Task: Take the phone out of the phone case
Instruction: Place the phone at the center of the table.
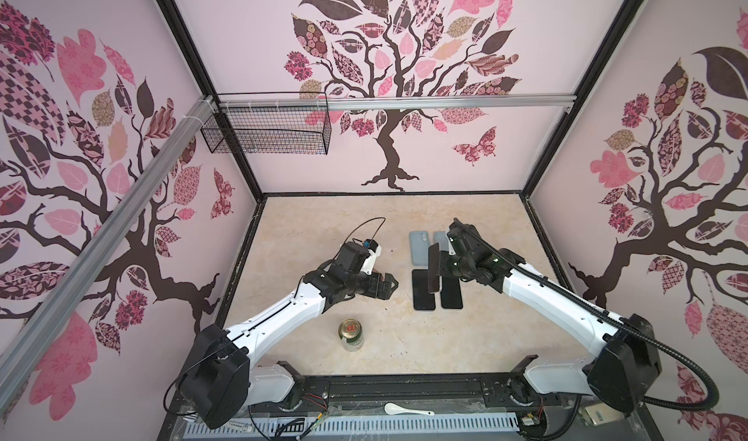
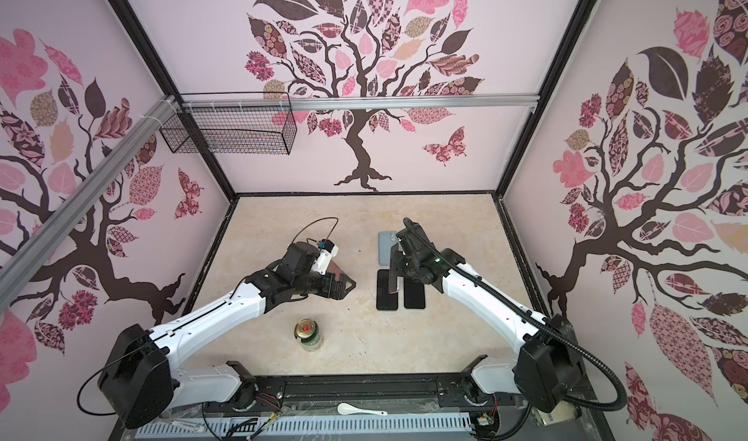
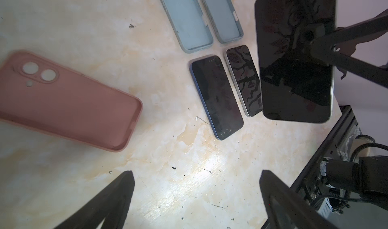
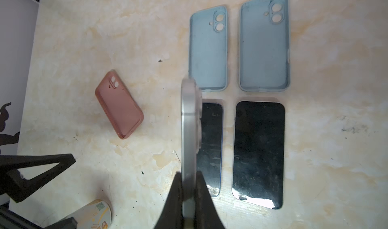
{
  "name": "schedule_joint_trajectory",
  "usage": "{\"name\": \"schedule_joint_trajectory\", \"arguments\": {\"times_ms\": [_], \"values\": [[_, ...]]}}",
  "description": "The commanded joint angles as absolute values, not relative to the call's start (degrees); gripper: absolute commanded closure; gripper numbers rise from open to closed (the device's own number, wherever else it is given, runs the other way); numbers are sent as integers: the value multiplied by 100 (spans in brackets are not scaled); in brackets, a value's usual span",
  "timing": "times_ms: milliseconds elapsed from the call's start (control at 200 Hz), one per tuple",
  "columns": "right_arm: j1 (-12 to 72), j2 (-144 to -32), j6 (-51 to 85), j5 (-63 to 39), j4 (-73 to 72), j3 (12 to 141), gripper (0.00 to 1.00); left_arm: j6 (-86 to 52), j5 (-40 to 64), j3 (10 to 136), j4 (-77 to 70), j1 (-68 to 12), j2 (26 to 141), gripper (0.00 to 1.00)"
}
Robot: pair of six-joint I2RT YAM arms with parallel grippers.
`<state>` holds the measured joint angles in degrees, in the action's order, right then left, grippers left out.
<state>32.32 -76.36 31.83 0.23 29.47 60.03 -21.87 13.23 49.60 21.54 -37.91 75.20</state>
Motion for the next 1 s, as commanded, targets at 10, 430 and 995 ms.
{"name": "schedule_joint_trajectory", "arguments": {"times_ms": [10, 430, 995], "values": [[3150, -7523, 2903, -895, 2596, 5896, 100, -2373, 1190, 5131, 1934, -4021, 7703, 10], [3114, -8358, 3313, -2654, 1638, 5815, 100, -3417, 608, 4693, 1237, -4120, 8376, 46], [3111, -9200, 4207, -2811, 457, 5317, 100, -3656, 308, 4830, 1085, -4008, 9381, 71]]}}
